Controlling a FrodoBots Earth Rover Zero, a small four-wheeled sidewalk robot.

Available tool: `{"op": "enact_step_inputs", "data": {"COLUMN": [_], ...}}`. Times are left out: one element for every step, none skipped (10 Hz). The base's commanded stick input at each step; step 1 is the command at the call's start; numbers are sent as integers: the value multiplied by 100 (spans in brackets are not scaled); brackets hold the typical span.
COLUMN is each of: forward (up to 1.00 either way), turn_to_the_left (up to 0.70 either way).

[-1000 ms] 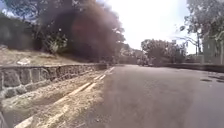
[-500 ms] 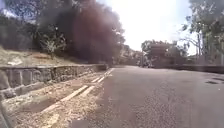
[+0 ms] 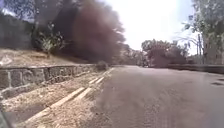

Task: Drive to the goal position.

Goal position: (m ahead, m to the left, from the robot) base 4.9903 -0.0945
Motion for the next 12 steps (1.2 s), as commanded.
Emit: {"op": "enact_step_inputs", "data": {"forward": [50,50,50,50,50,50,50,50,50,50,50,50], "turn_to_the_left": [0,0,0,0,0,0,0,0,0,0,0,0]}}
